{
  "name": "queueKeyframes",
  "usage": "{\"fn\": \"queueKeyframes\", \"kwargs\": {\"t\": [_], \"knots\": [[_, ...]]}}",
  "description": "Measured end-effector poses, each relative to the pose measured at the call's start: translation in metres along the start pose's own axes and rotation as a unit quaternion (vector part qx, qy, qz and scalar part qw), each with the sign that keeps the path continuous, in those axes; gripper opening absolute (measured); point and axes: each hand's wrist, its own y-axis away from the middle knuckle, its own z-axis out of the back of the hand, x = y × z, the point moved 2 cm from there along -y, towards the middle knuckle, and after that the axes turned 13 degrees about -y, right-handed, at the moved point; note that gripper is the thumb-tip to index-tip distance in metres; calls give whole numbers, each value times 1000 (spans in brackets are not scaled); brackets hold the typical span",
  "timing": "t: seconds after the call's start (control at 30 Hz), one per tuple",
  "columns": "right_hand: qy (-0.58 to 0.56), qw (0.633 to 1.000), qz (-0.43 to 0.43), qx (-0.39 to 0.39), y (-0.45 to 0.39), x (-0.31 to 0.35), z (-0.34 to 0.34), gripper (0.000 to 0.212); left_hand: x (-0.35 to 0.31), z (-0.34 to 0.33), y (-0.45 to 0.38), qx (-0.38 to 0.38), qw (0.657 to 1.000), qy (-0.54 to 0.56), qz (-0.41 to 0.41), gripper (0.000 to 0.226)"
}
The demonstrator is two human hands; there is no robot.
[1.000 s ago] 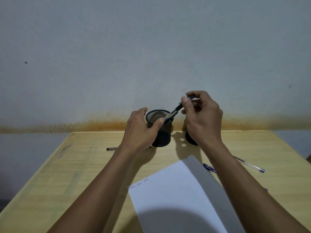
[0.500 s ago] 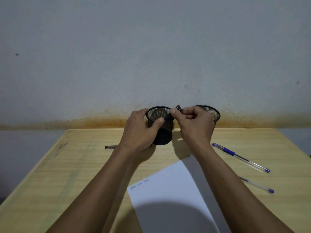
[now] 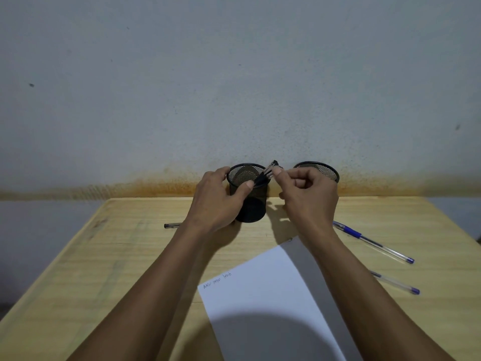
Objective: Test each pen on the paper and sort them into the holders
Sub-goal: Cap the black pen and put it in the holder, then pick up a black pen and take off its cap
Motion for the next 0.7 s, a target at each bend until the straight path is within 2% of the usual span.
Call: {"fn": "queueKeyframes", "kwargs": {"t": [0.1,0.2,0.27,0.43,0.57,0.7], "knots": [[13,999,37,33,17,-2,8,23,0,1,-1,2,1000,-6,-2,69],[77,985,79,131,39,-12,3,17,-1,7,-2,5,1000,-11,-1,70],[132,964,105,204,49,-20,-9,5,0,15,2,0,1000,-2,3,69],[290,884,158,329,59,-28,-48,27,19,42,40,-32,999,3,16,62],[388,810,219,381,63,-33,-77,13,51,49,86,-42,997,-51,46,60],[461,750,262,394,64,-36,-90,13,81,45,121,-14,988,-136,73,57]]}}
